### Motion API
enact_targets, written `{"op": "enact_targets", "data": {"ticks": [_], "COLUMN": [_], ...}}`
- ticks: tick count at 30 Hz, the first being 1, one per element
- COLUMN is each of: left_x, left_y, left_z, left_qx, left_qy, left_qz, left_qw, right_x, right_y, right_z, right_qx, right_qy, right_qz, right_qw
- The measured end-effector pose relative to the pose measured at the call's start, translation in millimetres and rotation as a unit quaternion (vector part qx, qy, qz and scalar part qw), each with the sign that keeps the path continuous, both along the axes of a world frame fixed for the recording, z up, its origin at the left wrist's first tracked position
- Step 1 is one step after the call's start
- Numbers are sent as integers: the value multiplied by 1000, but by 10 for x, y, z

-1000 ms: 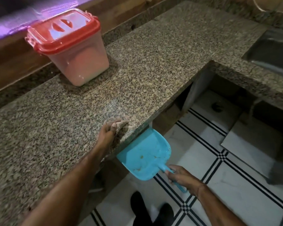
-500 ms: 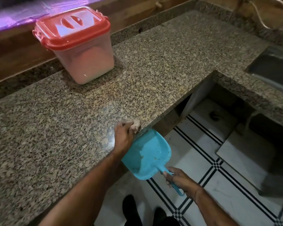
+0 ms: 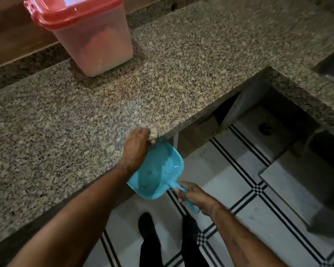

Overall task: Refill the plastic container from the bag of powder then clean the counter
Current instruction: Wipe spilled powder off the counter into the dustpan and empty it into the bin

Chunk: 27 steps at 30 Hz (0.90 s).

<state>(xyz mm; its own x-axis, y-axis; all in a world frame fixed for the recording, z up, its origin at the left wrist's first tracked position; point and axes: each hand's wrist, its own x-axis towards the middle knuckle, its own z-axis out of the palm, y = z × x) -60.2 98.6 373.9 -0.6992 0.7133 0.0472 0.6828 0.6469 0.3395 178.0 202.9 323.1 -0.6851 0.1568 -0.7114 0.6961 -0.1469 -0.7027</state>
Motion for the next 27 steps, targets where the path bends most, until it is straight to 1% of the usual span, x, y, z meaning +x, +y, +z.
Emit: {"op": "enact_targets", "data": {"ticks": [2,6,8,10,14,17,18,19,21,22,24,25,26,27], "left_x": [-108,-208,-168,-12,397,443,411,365,207,131,55,69,97,142], "left_y": [76,185,133,41,-77,-131,-139,-145,-174,-191,-215,-202,-162,-96], "left_z": [26,158,152,144,136,221,275,354,432,429,337,291,241,206], "left_qx": [-24,-59,-41,-4,64,82,98,123,161,148,52,5,-23,-31], "left_qy": [-17,-117,-124,-119,-99,-109,-110,-109,-102,-90,-66,-61,-60,-59], "left_qz": [12,64,90,100,80,41,47,74,195,261,348,365,365,347], "left_qw": [999,989,987,988,990,990,988,984,962,950,934,929,929,935], "right_x": [-59,-146,-156,-125,-101,-131,-139,-146,-146,-136,-109,-87,-65,-48], "right_y": [52,81,99,108,142,182,194,203,224,233,262,273,276,274], "right_z": [-14,2,24,50,56,51,57,57,41,27,-24,-43,-58,-78], "right_qx": [-2,5,6,4,0,-6,-7,-8,-10,-9,-5,-5,-7,-8], "right_qy": [1,6,5,6,-3,-1,1,3,8,11,17,17,17,16], "right_qz": [15,20,19,17,6,-1,0,2,7,10,13,13,13,13], "right_qw": [1000,1000,1000,1000,1000,1000,1000,1000,1000,1000,1000,1000,1000,1000]}}
